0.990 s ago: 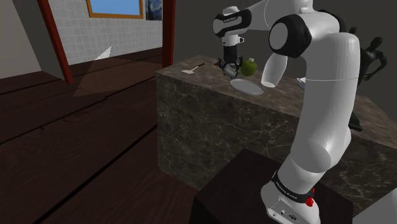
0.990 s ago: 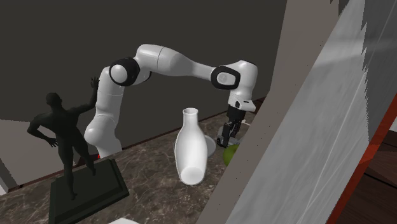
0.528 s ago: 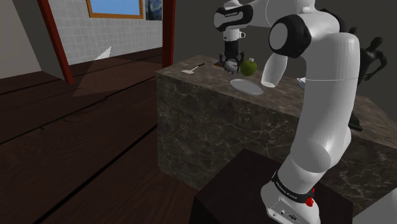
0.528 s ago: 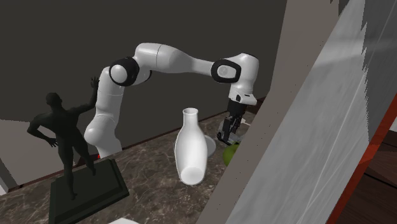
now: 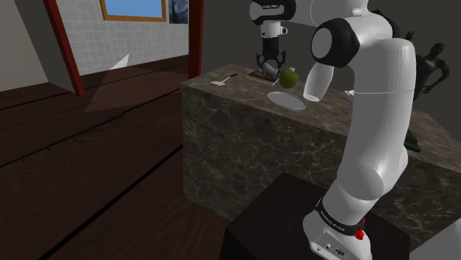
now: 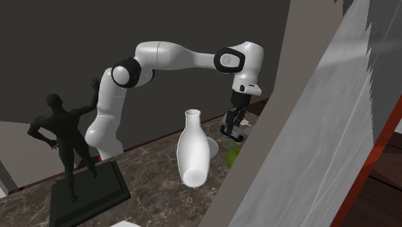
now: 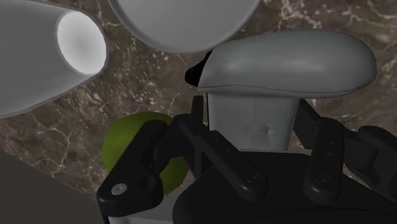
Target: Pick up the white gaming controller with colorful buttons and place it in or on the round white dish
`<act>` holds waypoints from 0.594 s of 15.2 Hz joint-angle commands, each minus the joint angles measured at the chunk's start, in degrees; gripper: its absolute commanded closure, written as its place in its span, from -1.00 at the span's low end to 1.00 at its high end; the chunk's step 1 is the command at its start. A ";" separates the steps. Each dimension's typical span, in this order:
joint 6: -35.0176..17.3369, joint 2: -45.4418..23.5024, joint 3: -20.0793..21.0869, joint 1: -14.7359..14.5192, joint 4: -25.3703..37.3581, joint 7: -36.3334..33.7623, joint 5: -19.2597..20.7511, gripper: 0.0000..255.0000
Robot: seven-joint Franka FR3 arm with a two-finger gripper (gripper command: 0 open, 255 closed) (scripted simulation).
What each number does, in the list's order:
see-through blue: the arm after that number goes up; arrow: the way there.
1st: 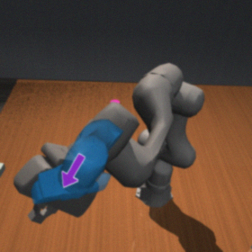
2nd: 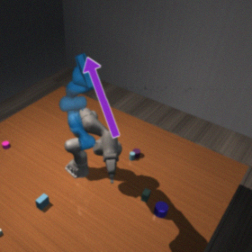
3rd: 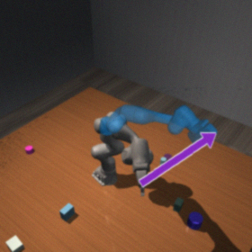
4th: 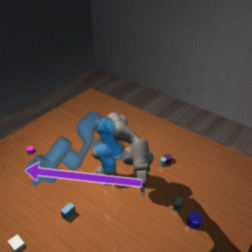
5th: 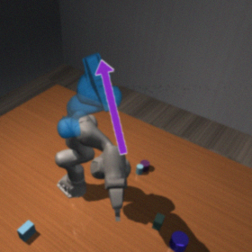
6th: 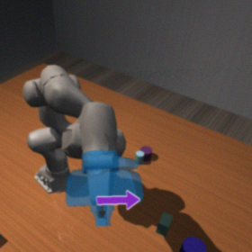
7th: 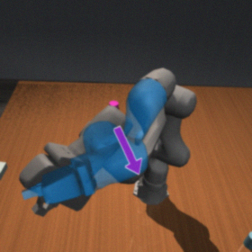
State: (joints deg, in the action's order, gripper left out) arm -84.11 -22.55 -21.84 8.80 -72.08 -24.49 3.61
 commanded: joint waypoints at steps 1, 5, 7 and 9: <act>1.64 -0.49 -0.04 0.24 2.13 0.33 -0.13 1.00; -2.35 8.75 -0.49 -2.02 -10.78 -1.01 2.88 1.00; -4.18 14.32 -0.58 -3.01 -17.95 -2.02 4.83 1.00; -5.49 19.63 -0.51 -3.65 -24.35 -3.07 6.73 1.00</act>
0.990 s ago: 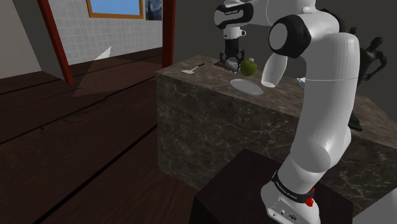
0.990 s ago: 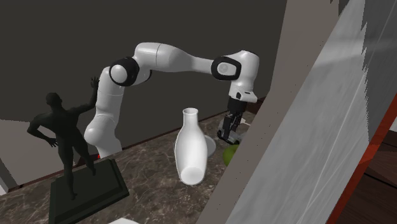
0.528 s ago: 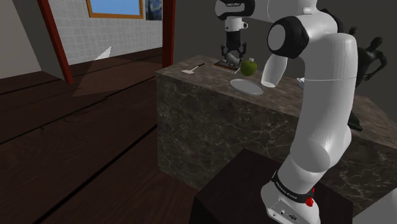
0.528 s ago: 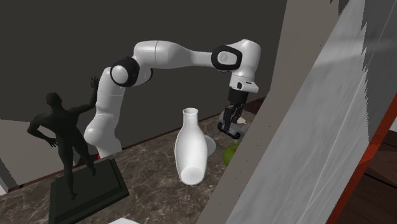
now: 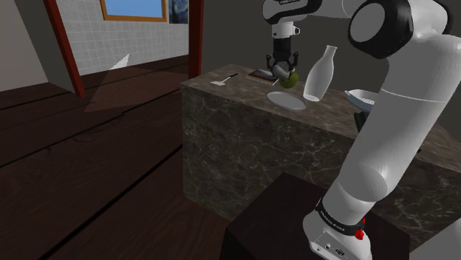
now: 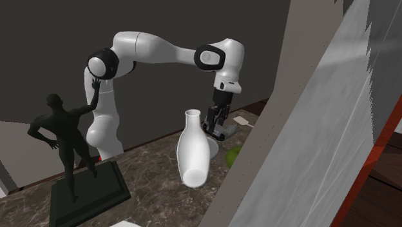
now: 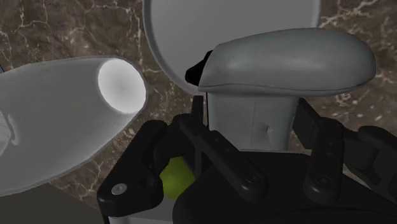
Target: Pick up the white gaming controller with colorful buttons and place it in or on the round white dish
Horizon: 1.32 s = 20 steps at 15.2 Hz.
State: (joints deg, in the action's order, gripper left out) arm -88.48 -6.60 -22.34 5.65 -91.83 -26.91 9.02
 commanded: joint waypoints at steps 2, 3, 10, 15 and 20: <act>-1.98 8.80 0.21 -0.83 -10.40 -1.69 3.14 1.00; -2.27 11.32 0.36 -0.90 -13.12 -2.20 4.02 1.00; -6.36 16.77 0.59 -0.65 -22.57 -3.90 5.99 1.00; -10.14 16.34 0.30 -0.53 -25.98 -4.46 6.07 1.00; -12.12 15.99 0.15 -0.47 -27.63 -4.73 6.10 1.00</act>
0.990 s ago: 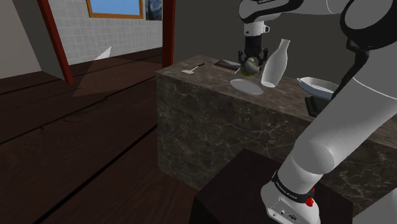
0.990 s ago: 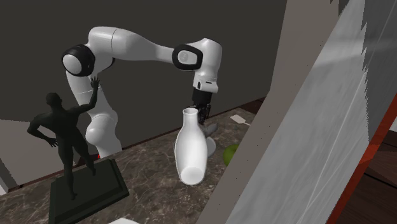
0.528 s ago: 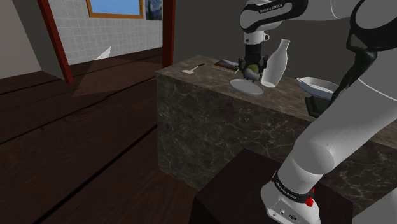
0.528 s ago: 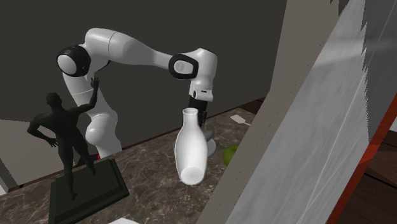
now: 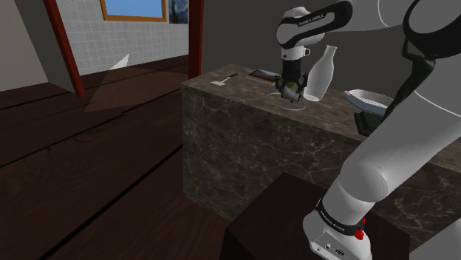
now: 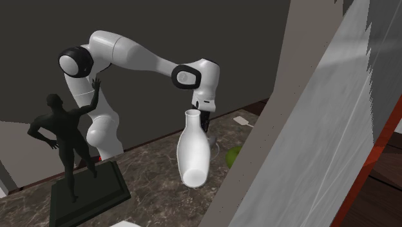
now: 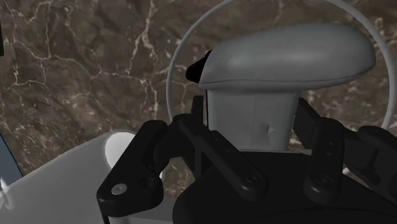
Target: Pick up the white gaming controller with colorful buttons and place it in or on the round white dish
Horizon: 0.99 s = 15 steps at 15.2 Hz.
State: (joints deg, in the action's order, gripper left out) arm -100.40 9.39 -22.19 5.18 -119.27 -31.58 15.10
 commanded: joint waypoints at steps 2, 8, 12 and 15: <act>-0.21 0.00 -0.01 0.00 -0.19 -0.06 0.01 1.00; -0.21 -0.01 -0.01 0.00 -0.18 -0.05 0.01 -1.00; 1.68 -0.08 0.25 -0.19 1.74 0.05 -0.21 -1.00; 6.93 -0.72 0.87 -0.69 7.55 0.44 -0.87 -1.00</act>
